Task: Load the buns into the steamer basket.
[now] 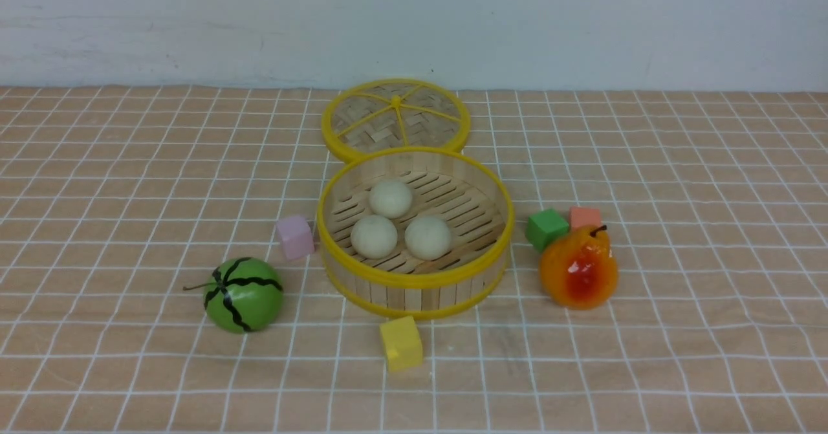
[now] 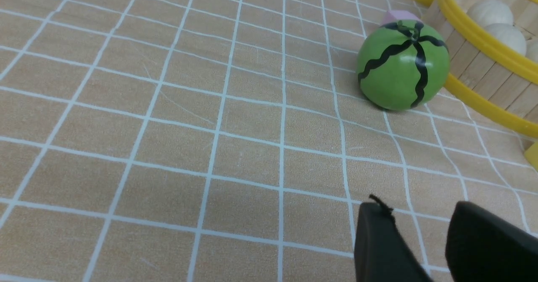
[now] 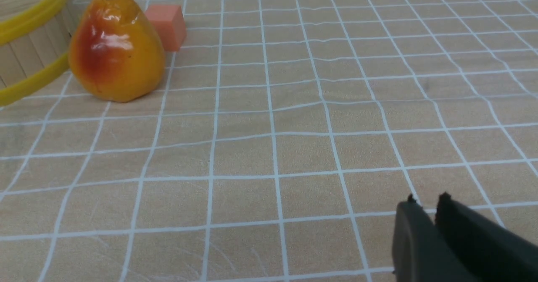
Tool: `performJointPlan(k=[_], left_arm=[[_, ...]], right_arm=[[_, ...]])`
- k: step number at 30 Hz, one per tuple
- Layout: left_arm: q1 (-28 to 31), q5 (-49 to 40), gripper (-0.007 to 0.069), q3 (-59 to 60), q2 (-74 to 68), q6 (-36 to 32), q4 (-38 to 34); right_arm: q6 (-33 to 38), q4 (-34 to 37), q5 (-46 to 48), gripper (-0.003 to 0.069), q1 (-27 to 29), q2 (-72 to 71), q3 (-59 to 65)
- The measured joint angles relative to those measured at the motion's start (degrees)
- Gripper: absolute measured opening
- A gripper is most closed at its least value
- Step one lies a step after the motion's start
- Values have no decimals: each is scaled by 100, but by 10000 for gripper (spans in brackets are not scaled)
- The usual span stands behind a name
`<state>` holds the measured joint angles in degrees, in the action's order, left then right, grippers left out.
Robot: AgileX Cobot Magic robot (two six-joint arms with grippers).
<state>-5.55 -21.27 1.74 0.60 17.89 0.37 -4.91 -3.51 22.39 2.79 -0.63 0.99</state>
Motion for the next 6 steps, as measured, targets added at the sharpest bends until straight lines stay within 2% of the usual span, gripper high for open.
performJointPlan(k=[6], left_arm=[[0, 0, 237, 0, 0, 0, 0]], right_arm=[[0, 0, 0, 89, 0, 0, 0]])
